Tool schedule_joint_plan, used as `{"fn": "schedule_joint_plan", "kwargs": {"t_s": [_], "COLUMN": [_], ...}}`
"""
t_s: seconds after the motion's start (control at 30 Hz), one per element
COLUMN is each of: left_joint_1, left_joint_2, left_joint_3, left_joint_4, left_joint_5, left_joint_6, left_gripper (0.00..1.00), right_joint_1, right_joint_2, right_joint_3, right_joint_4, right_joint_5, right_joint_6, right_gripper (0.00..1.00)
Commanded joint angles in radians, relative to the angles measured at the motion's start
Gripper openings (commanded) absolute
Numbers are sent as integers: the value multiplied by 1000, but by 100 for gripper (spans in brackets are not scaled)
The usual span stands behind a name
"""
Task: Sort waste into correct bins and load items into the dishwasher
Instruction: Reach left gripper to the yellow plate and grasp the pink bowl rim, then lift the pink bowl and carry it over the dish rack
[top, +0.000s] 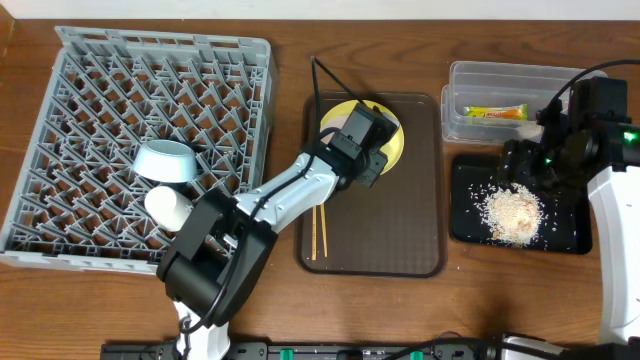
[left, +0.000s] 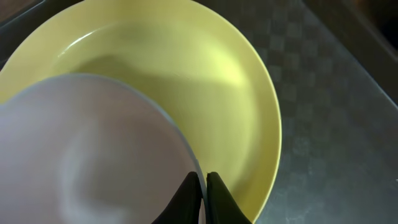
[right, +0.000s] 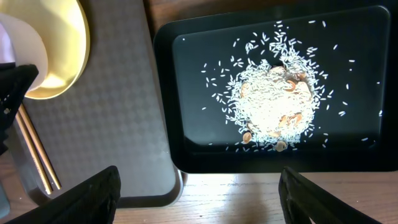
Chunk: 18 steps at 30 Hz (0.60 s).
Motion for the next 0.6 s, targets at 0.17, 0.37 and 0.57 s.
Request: {"fn": "schedule_joint_plan", "kwargs": {"t_s": [0.17,0.37,0.57], "left_joint_1": [15,76,217], "left_joint_2": [-162,-240,-279], "left_joint_3": [18,18,18], "left_joint_4": [-5,-16,-17], "left_joint_5": [70,189,413], "left_joint_6": [-41,-82,-172], "left_gripper": [8,8,8], "right_joint_1": [-12,-12,-12], "right_joint_2": [-16,-16,-16], "right_joint_3": [7,7,7], "right_joint_4": [0,0,0], "right_joint_5": [6,6,6], "right_joint_6": [14,14,10], "right_gripper": [80,80,80]}}
